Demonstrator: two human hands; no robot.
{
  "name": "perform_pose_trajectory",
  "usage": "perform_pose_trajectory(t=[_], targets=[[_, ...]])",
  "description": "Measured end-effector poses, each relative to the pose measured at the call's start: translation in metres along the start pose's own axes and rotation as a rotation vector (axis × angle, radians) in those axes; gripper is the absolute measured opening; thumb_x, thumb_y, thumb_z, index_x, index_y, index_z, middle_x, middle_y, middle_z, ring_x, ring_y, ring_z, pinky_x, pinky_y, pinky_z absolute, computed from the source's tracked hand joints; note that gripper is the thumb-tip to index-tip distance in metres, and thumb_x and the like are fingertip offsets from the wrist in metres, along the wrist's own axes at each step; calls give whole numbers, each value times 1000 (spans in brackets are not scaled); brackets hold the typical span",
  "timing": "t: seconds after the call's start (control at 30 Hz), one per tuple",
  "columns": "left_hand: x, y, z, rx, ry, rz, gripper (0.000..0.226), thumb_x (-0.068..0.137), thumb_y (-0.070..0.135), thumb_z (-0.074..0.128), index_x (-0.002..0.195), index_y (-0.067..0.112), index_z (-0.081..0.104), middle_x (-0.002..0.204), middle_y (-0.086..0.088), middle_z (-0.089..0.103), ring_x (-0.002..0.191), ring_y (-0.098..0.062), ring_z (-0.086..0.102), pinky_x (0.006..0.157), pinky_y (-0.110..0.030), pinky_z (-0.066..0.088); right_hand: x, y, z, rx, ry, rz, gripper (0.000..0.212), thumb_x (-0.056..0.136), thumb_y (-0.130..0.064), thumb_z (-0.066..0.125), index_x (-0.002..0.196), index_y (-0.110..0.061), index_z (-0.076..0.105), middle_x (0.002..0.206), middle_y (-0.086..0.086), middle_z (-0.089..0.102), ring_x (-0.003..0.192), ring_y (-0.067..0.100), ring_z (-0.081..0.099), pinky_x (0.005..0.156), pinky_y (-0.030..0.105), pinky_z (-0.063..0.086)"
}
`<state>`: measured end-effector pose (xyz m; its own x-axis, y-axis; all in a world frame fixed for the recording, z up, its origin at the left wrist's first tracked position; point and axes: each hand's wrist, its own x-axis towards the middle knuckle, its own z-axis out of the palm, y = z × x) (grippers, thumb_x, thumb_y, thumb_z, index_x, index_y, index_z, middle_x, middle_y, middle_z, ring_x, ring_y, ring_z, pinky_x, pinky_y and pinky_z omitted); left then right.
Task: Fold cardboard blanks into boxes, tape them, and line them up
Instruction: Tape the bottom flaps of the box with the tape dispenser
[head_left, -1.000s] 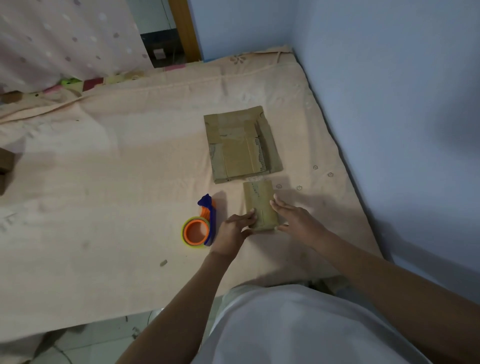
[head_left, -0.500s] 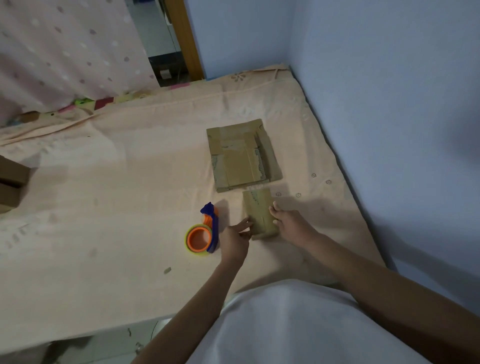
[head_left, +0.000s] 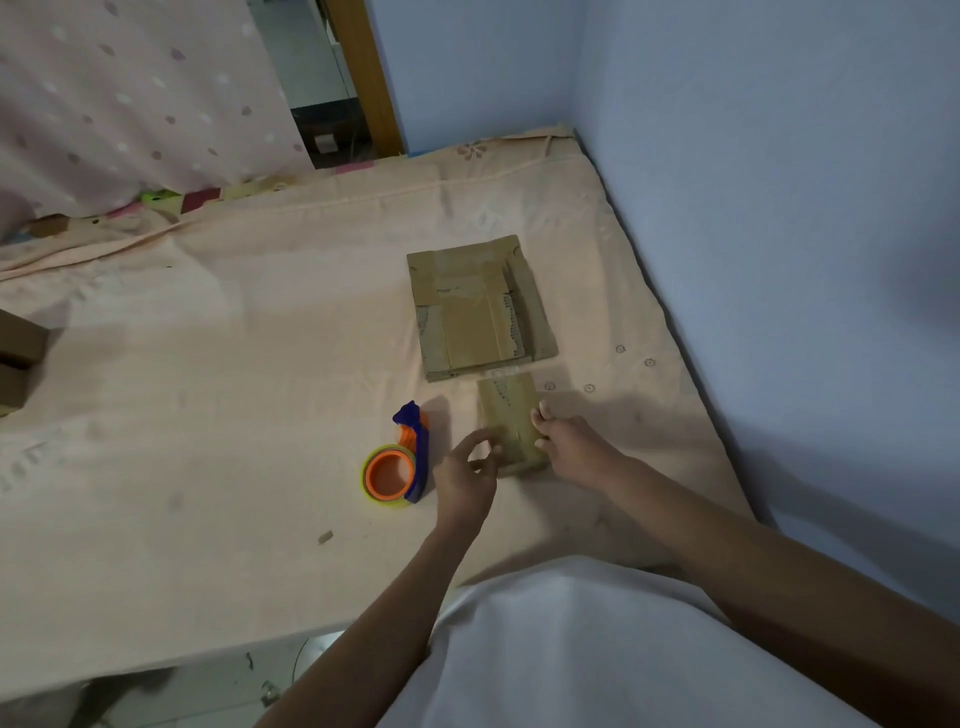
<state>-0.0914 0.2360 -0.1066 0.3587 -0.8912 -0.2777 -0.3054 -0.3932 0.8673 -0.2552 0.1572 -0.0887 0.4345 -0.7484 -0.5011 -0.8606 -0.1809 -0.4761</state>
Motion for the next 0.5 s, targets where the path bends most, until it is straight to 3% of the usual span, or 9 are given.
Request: perform_pose_trajectory(t=[0.1, 0.2, 0.27, 0.37, 0.43, 0.5], targets=[[10, -5, -1, 142, -86, 70, 43, 87, 20, 76, 128, 13, 66, 126, 5, 65, 84, -4, 68, 74, -8, 51, 2, -2, -5, -47, -28, 7, 69, 102, -33, 55, 157, -5, 24, 167, 10, 11, 147, 35, 29, 120, 38, 26], [13, -1, 2, 177, -81, 44, 44, 83, 10, 78, 126, 11, 68, 120, 0, 70, 82, -8, 70, 77, -17, 56, 5, -3, -5, -58, -24, 14, 75, 99, -37, 60, 157, -6, 25, 167, 10, 12, 147, 33, 30, 119, 38, 27], [11, -1, 6, 44, 23, -43, 32, 83, 3, 75, 114, 10, 73, 108, 0, 73, 77, -9, 71, 71, -17, 56, 5, -3, -5, -60, -13, 16, 67, 102, -32, 56, 156, -5, 26, 167, 11, 13, 145, 34, 32, 119, 39, 28], [7, -10, 8, -270, 164, -296, 28, 81, 1, 73, 105, 17, 73, 117, -1, 68, 93, -20, 71, 82, -32, 60, 3, -2, -4, -21, -8, 26, 54, 105, -13, 46, 155, -4, 30, 165, 15, 16, 144, 33, 36, 118, 37, 31], [4, -14, 7, -381, 127, -351, 36, 81, -8, 70, 110, 13, 70, 113, 1, 66, 93, -17, 72, 80, -29, 60, 3, 0, -4, -9, 0, 17, 56, 101, 2, 40, 155, -5, 29, 165, 16, 17, 145, 29, 37, 118, 35, 32], [2, -15, 2, -271, 47, -259, 38, 83, -10, 67, 114, 12, 68, 108, 3, 68, 88, -8, 71, 74, -19, 57, 4, 2, -4, -14, 1, 5, 63, 96, 7, 37, 157, -7, 25, 166, 13, 14, 147, 31, 30, 119, 38, 30]])
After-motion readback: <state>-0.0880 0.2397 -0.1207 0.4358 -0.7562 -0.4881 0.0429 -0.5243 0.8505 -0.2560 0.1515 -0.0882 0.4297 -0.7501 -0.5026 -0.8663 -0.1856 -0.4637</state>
